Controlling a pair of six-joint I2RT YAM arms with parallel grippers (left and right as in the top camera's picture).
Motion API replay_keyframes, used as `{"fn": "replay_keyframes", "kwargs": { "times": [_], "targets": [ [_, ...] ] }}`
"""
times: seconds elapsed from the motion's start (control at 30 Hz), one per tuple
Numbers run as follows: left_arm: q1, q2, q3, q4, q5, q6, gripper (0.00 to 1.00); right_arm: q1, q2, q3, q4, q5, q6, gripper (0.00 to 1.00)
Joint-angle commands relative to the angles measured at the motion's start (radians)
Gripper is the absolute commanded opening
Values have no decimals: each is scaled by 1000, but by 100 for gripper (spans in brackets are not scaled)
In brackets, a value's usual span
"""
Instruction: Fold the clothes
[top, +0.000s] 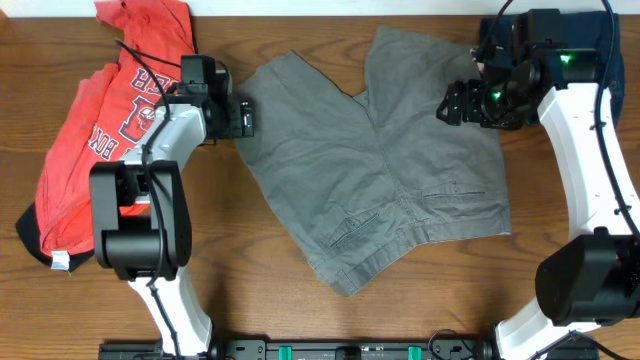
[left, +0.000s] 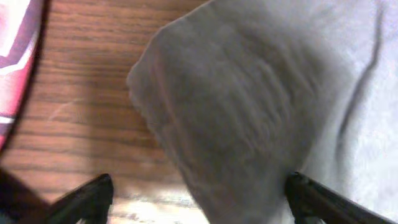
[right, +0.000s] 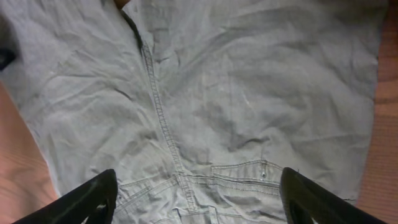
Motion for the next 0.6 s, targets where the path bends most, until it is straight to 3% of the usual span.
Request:
{"fn": "replay_keyframes", "kwargs": {
  "times": [0.0,0.13,0.23,0.33,0.57],
  "targets": [
    [5,16,3,9,18,-1,73,4,-3,13,-4,-7,-9,73],
    [5,16,3,8,17,0,63,3,-4,13,-3,-6,-9,45],
    [4,16,3,7,17,-1,42,4,-4,13,-3,-6,-10,34],
    [5,16,3,5,17,0,6,3,-3,13,-3,-6,-10,32],
    [25,8,3,-84,9,-26,6,4,-4,13,-3,10,-10,29]
  ]
}}
